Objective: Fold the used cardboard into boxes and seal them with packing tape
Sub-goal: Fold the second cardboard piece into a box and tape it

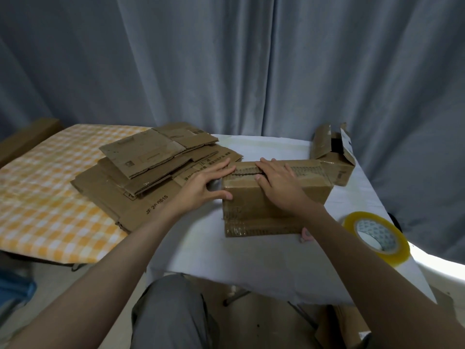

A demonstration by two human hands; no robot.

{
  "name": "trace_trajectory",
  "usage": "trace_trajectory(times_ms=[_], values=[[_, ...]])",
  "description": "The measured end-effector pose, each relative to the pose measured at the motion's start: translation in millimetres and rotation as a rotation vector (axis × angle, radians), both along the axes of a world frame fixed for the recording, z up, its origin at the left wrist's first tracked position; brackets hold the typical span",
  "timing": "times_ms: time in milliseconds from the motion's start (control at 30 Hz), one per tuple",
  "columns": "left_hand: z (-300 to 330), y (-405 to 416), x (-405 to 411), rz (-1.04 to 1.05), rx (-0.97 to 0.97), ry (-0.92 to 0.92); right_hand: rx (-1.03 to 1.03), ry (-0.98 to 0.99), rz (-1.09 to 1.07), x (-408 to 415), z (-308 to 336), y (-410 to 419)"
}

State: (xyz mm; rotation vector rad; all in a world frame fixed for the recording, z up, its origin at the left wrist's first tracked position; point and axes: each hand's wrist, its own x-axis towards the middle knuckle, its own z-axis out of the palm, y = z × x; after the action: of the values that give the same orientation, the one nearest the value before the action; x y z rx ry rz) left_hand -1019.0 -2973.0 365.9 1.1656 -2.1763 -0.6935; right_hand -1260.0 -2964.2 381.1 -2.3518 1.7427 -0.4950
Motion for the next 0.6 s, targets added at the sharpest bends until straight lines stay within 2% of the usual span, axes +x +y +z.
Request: trace_trajectory(times_ms=[267,600], values=[[28.3,-23.1,19.3,-0.188,0.096,-0.217,-0.01,0.0,0.004,-2.2,-1.2,-0.8],[33.7,-28.8,12.2,-0.051,-0.06,-0.181,-0.015,0.01,-0.001,-1.4,-3.9,-2.6]])
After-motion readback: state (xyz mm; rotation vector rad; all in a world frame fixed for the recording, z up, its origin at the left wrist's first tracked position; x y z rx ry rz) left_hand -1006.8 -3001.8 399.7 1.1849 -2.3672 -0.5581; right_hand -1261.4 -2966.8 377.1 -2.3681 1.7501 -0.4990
